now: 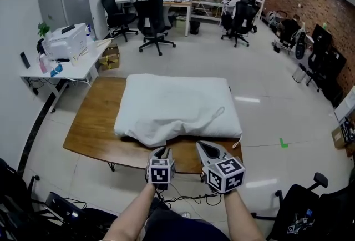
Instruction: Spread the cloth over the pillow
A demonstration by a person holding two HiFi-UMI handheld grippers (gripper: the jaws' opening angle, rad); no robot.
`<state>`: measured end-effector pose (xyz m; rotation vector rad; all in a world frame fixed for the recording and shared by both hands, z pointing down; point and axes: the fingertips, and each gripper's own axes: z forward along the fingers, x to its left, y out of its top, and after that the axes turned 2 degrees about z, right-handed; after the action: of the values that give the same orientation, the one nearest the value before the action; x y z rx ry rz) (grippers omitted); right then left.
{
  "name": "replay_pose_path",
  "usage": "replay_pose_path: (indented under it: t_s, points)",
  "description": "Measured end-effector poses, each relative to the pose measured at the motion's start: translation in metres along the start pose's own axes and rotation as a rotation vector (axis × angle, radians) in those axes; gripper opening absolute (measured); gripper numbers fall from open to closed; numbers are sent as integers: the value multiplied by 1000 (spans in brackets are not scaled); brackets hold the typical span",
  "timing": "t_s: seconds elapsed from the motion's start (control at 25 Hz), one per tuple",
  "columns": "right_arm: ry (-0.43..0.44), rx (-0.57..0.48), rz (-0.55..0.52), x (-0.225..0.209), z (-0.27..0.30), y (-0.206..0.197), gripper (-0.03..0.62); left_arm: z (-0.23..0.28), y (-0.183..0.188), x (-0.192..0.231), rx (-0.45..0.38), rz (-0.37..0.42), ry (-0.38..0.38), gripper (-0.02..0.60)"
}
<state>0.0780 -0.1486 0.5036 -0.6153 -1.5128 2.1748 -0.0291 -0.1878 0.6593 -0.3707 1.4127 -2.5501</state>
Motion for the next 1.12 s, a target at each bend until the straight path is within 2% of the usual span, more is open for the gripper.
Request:
replay_pose_path:
  t_s: [0.24,0.44,0.68,0.92,1.12]
  points:
    - [-12,19,10,-4,4,0,9,31,-16,19,49,-44,54,132]
    - [-19,28,21,-8,8,-2,9,38,-32,26,89,-48,95,177]
    - [-28,61,37,-13,10,-16,9,52,-29,33,100,8,123,181]
    - [-55,81,49,-24,7,-22,9,73,-39,44,225,24,138,179]
    - [-77,79,53,-32,2,-19,9,79,-39,49,235,62,179,170]
